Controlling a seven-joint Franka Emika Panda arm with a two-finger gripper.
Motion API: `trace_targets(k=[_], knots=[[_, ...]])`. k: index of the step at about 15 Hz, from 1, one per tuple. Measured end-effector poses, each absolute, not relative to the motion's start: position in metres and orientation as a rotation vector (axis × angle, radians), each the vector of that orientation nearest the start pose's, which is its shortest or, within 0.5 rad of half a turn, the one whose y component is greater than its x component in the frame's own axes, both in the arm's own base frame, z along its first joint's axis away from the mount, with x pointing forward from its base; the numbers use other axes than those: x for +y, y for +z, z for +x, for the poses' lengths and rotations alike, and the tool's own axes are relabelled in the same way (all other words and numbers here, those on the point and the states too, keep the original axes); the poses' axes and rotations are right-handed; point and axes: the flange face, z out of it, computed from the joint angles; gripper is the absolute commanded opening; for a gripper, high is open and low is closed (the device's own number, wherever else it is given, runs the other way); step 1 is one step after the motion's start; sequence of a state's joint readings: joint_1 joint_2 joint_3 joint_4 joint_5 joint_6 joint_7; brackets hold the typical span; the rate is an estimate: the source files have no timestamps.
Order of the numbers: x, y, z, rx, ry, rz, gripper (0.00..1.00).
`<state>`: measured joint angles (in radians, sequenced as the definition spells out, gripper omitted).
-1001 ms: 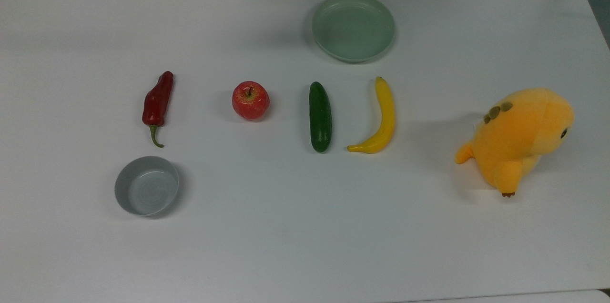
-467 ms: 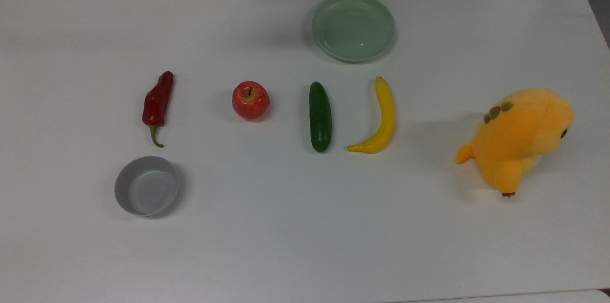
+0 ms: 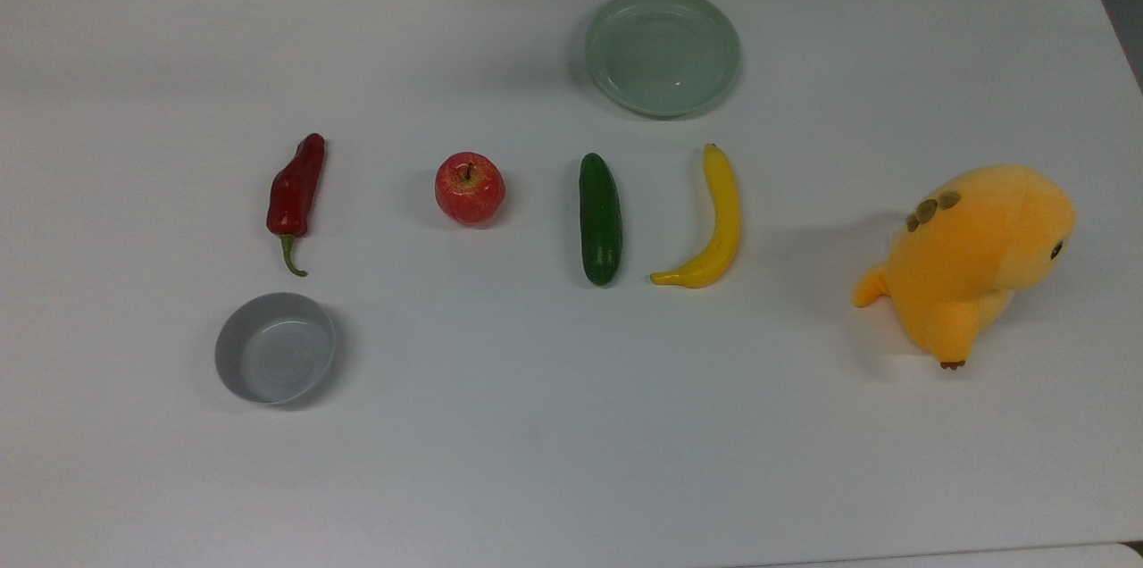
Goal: Put the red apple in the bowl
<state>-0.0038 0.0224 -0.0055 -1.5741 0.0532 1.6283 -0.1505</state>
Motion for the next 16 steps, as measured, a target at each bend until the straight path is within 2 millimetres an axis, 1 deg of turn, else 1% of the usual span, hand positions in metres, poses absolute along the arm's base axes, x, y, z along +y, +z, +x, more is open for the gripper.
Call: trace_targets(k=[7, 11, 14, 16], knots=[[0.004, 0.61, 0.57, -0.226, -0.04, -3.082, 1.0], [0.004, 0.601, 0.574, -0.226, -0.014, -3.081, 1.0], [0.004, 0.589, 0.579, -0.226, 0.018, -3.079, 1.0], [0.006, 0.574, 0.586, -0.231, 0.042, -3.078, 1.0]])
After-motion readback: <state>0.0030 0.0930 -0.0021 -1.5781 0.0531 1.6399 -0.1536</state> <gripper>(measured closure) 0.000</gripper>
